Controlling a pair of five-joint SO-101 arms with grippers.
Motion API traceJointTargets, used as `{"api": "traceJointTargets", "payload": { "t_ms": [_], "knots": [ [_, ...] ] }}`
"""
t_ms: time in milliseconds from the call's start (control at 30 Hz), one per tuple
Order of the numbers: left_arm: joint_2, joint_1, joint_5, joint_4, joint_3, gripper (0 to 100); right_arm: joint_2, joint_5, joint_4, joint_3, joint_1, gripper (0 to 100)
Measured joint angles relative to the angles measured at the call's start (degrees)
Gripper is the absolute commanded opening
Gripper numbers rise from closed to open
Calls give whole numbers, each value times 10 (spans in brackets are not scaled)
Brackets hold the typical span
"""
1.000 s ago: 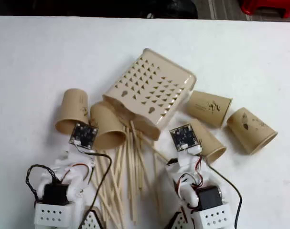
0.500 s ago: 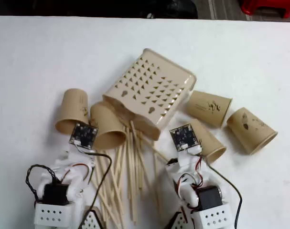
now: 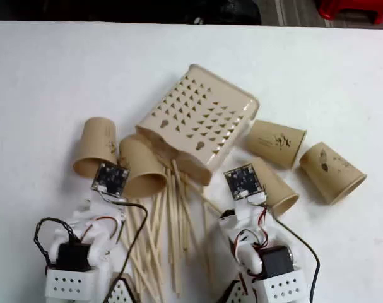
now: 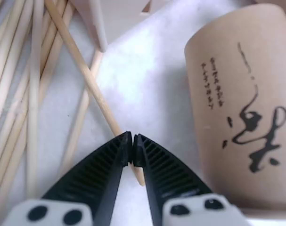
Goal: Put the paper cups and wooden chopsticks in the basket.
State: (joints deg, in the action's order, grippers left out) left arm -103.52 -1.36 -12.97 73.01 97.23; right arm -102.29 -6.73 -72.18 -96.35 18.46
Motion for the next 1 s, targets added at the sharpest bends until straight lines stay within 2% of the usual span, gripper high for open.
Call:
{"api": "traceJointTargets", "payload": {
  "t_ms": [767, 933, 1000],
  "knots": [
    [0, 0, 0, 0, 0, 24, 0, 0, 0, 4, 9, 18],
    [0, 0, 0, 0, 0, 24, 0, 0, 7, 52, -38, 18],
    [0, 0, 0, 0, 0, 24, -1, -24, 24, 81, -41, 18]
  ]
}}
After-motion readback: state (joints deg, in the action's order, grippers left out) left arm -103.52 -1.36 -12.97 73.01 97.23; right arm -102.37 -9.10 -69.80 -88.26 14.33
